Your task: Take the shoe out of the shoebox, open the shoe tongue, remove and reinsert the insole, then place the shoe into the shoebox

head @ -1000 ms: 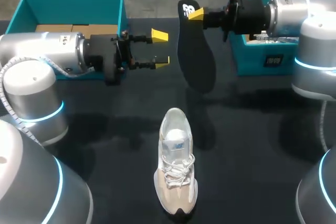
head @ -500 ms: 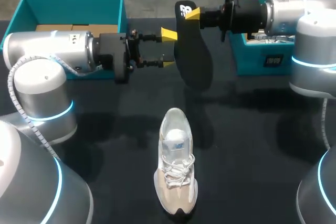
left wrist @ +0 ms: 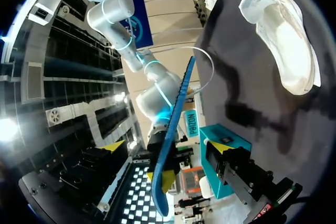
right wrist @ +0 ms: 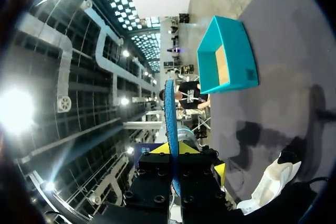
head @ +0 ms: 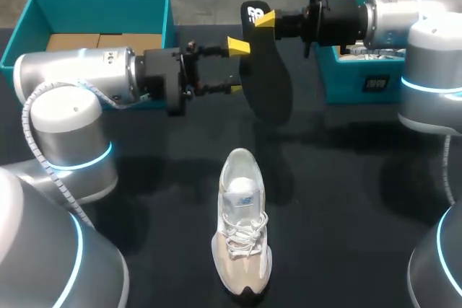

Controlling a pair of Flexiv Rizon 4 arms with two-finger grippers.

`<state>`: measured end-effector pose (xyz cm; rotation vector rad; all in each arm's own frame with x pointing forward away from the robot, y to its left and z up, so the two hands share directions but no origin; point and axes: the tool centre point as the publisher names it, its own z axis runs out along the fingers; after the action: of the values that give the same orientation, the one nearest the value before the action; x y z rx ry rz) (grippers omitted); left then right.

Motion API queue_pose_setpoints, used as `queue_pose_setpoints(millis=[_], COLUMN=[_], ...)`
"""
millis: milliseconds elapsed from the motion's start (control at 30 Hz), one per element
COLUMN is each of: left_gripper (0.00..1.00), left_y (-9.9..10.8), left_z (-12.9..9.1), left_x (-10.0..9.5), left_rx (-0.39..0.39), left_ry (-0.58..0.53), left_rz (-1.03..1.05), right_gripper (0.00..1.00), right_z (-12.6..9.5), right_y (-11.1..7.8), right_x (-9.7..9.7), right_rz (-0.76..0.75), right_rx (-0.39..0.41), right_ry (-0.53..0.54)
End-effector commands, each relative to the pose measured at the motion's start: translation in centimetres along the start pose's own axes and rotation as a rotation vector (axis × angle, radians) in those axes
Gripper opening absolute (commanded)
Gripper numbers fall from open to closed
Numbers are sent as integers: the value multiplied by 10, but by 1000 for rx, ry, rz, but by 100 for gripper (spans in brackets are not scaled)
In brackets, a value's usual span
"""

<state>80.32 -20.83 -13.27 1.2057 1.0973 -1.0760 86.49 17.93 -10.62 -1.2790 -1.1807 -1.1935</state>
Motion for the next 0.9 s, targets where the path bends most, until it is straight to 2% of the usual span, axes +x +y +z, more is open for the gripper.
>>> queue_pose_setpoints(millis=[33, 233, 367, 567, 600, 667, 733, 900], left_gripper=[100, 99, 75, 60, 55, 55, 46, 42], left_y=[2, 3, 3, 2, 2, 1, 1, 0], left_z=[9, 13, 14, 15, 15, 15, 16, 16], left_x=[-1, -1, -1, -2, -2, -3, -5, -10], left_rx=[-5, -11, -10, -8, -7, -4, -2, 1], left_ry=[-2, -2, 3, 2, 2, 1, -1, -9], left_rz=[6, 12, 14, 16, 18, 22, 25, 34], right_gripper=[0, 0, 0, 0, 0, 0, 0, 0], right_z=[0, 0, 0, 0, 0, 0, 0, 0], right_y=[0, 0, 0, 0, 0, 0, 0, 0], right_x=[0, 0, 0, 0, 0, 0, 0, 0], right_rz=[0, 0, 0, 0, 0, 0, 0, 0], right_rx=[-1, -1, -1, -1, -1, -1, -1, -1], right_ry=[-2, -2, -2, -2, -2, -2, -2, -2])
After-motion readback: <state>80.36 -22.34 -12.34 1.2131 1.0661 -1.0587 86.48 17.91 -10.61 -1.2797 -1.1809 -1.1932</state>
